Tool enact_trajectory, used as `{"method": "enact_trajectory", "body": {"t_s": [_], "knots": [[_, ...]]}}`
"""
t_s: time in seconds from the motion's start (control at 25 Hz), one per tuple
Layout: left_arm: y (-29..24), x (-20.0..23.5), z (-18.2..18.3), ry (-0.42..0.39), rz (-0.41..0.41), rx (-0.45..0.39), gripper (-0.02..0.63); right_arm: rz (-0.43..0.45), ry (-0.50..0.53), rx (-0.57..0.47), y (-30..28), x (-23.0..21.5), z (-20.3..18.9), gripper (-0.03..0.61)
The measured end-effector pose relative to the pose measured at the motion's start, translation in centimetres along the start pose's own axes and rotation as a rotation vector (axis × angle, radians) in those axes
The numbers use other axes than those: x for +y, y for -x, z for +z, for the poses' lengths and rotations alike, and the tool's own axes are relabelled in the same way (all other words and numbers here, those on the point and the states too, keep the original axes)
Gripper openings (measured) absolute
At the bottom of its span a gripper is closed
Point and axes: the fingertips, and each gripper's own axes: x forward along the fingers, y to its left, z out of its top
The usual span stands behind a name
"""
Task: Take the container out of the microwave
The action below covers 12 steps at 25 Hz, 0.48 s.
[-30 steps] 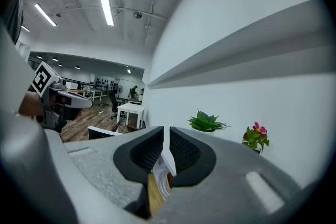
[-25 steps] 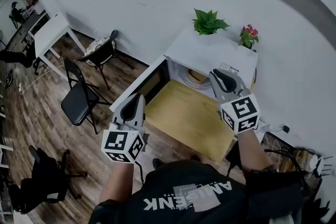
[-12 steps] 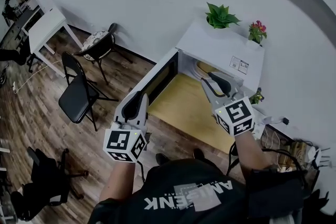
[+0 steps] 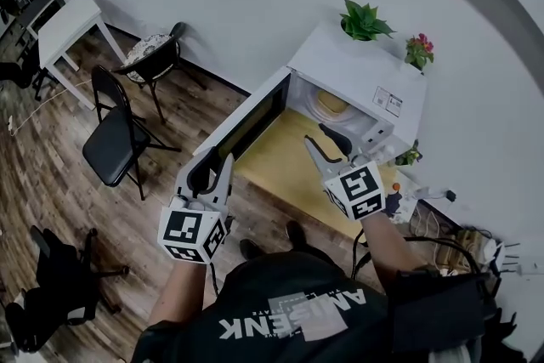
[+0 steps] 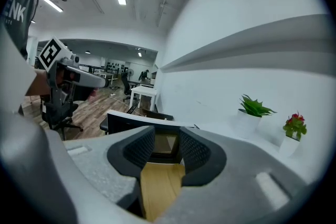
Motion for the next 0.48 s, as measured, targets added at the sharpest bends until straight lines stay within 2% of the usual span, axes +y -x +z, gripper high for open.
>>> {"method": "enact_trajectory", "body": {"t_s": [0.16,0.36,0.48], "knots": [[-0.5,-0.7,-0.5,0.021,0.021,0.009,0.091,0.017,0.034,0.055,-1.3,-0.6,-2.6,0.13],[-1.2,-3.4,-1.4,0.05,0.001,0.025,0.091,0.046,0.067,0.132,-3.0,-2.0,-5.8,0.135],[-1.4,-4.1,-1.9,0.068,0.034,0.033,0.091,0.049,0.113,0.163,-4.7,-3.2,-7.8,0.141]]}}
